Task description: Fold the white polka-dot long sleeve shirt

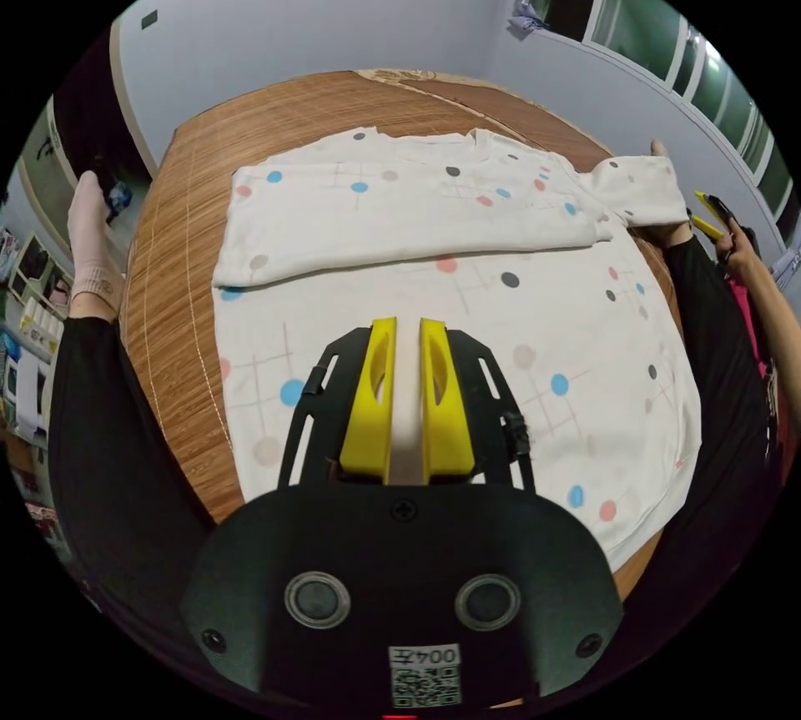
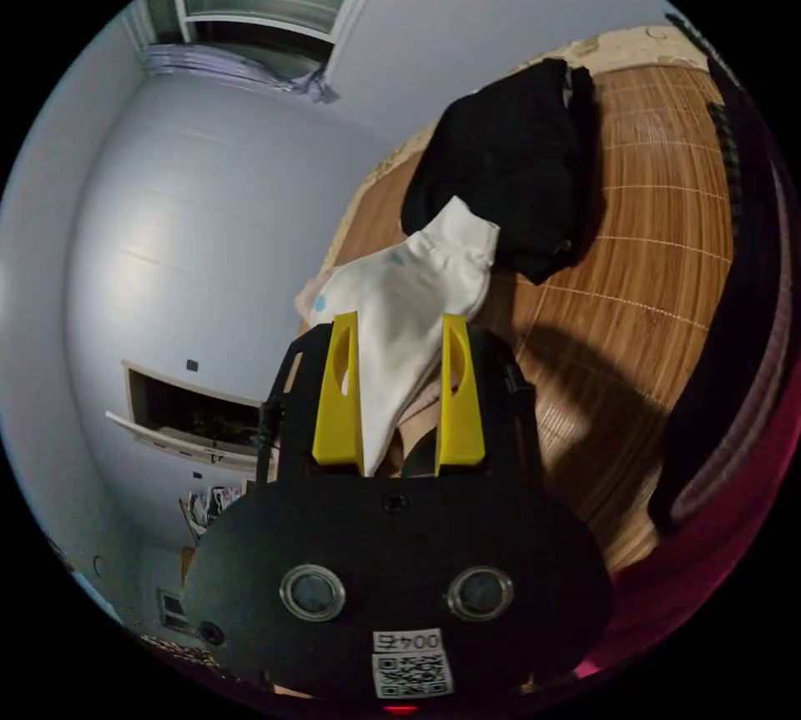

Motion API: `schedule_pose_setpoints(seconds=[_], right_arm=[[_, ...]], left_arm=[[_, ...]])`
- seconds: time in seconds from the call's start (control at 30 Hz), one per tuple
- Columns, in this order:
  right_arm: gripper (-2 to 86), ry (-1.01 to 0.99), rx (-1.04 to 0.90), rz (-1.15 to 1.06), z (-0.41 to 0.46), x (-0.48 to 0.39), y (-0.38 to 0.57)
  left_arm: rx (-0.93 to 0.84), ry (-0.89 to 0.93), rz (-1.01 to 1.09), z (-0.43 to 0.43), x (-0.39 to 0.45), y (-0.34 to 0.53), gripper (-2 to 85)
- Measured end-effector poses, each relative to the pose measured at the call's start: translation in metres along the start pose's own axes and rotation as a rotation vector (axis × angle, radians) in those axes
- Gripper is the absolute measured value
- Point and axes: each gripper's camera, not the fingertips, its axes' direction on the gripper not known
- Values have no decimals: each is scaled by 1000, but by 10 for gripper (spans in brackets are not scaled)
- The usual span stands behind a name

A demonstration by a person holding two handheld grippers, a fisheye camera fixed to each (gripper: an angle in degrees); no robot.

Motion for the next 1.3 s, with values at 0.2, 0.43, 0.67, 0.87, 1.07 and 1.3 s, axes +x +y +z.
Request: schedule_pose_setpoints(seconds=[0.2,0.43,0.67,0.87,1.07,1.3], right_arm=[[153,9,-97,159,26,37,-29],[105,-109,-162,242,40,49,-32],[44,-69,24,55,9,-18,13],[44,27,106,-248,-9,-143,69],[45,42,56,-812,23,-324,198],[118,-125,-394,-1273,129,-435,411]], left_arm=[[2,1,1,1,-1,-3,13],[0,-3,3,1,-3,-8,12],[-6,14,-6,0,-11,-16,11],[-10,-3,1,0,-13,-23,11],[-16,-39,16,0,-12,-30,12],[-14,-3,-1,0,-29,-37,13]])
